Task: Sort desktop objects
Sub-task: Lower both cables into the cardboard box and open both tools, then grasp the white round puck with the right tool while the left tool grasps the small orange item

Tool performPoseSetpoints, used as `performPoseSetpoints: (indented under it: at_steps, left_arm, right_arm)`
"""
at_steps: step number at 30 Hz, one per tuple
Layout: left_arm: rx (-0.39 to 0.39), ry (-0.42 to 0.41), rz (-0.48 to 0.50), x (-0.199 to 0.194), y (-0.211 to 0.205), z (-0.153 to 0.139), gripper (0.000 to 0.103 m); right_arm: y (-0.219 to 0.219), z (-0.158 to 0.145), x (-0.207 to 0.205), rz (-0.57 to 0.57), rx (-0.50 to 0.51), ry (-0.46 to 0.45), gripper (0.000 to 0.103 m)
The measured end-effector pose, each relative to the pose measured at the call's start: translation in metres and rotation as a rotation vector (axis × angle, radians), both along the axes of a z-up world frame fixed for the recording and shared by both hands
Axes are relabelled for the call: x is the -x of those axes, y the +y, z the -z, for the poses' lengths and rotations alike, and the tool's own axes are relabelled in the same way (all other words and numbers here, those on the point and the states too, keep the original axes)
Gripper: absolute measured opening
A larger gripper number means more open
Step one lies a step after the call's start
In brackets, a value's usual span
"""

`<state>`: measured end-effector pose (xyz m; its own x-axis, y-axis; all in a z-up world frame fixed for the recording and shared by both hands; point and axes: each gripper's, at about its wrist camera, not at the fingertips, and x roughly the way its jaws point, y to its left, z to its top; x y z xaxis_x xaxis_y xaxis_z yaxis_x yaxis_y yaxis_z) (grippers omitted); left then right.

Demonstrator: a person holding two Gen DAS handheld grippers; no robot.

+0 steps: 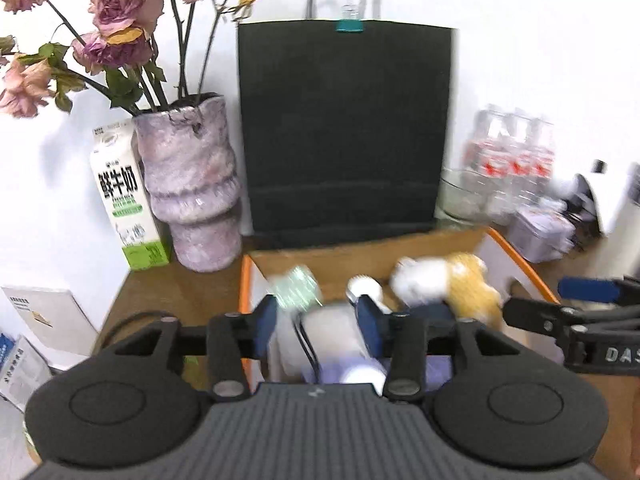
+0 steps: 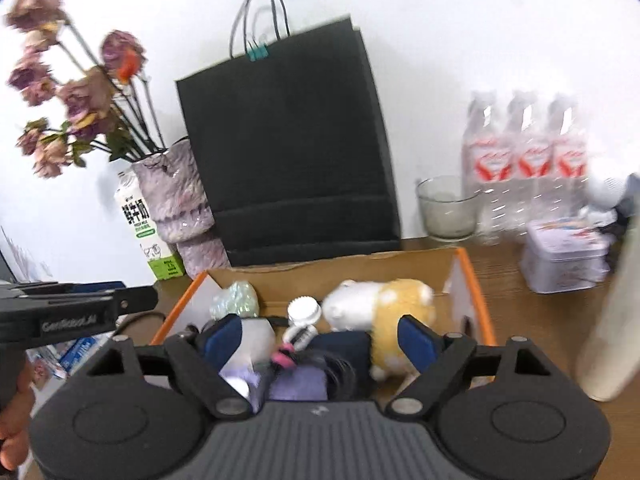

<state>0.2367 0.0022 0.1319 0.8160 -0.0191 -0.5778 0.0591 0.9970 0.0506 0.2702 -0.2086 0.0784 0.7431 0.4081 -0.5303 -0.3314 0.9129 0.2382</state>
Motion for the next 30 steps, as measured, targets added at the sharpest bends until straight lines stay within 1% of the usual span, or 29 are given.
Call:
performPoseSetpoints:
  at_steps: [2,4,7,8,10,11,13,14,15,16,18,19,21,24,26,29,30]
  left_arm:
    - [0.012,-0.008,0.009,0.031,-0.006,0.008,0.07]
    - [0.022,-0.012,0.01,0.066,-0.011,0.023,0.076]
    - [0.026,-0.004,0.003,0.116,-0.02,0.05,0.077]
    - [0.009,0.0,-0.009,0.134,-0.023,0.063,0.077]
    - [-0.057,0.013,-0.033,0.165,-0.03,0.086,0.077]
    - [-0.072,0.023,-0.042,0.179,-0.031,0.095,0.077]
    - [-0.054,0.05,-0.07,0.206,-0.028,0.111,0.077]
    - [-0.029,0.054,-0.078,0.216,-0.025,0.115,0.077]
    - [0.015,0.059,-0.088,0.228,-0.02,0.118,0.08]
    - [0.051,0.061,-0.096,0.236,-0.016,0.121,0.083]
    - [0.101,0.052,-0.096,0.249,-0.012,0.126,0.084]
    - [0.091,0.054,-0.093,0.254,-0.013,0.129,0.084]
    - [0.054,0.046,-0.088,0.262,-0.018,0.132,0.085]
    - [0.07,0.028,-0.088,0.265,-0.021,0.131,0.091]
    - [0.091,0.05,-0.088,0.259,-0.022,0.133,0.092]
    - [0.028,0.072,-0.093,0.253,-0.033,0.135,0.096]
    - [0.022,0.074,-0.083,0.253,-0.035,0.135,0.099]
  right_arm:
    - [-0.004,0.003,0.028,0.009,0.045,-0.02,0.088]
    - [-0.004,0.012,0.053,0.011,0.099,-0.027,0.088]
    - [-0.005,0.034,0.095,0.019,0.188,-0.021,0.088]
    - [-0.007,0.044,0.112,0.026,0.213,-0.015,0.088]
    - [-0.01,0.062,0.141,0.015,0.248,0.007,0.089]
    - [-0.009,0.071,0.154,0.008,0.258,0.021,0.089]
    - [-0.012,0.088,0.181,-0.005,0.278,0.064,0.089]
    - [-0.013,0.094,0.195,-0.01,0.281,0.073,0.089]
    - [-0.015,0.097,0.206,-0.007,0.275,0.071,0.089]
    - [-0.017,0.1,0.218,0.001,0.262,0.069,0.09]
    - [-0.023,0.104,0.237,0.009,0.21,0.073,0.092]
    - [-0.026,0.105,0.244,0.003,0.176,0.079,0.095]
    - [-0.029,0.106,0.256,0.019,0.138,0.058,0.096]
    - [-0.029,0.108,0.263,0.034,0.158,0.038,0.096]
    - [-0.028,0.109,0.264,0.045,0.171,0.042,0.096]
    - [-0.029,0.11,0.263,0.069,0.167,0.047,0.098]
    - [-0.029,0.11,0.261,0.072,0.162,0.049,0.1]
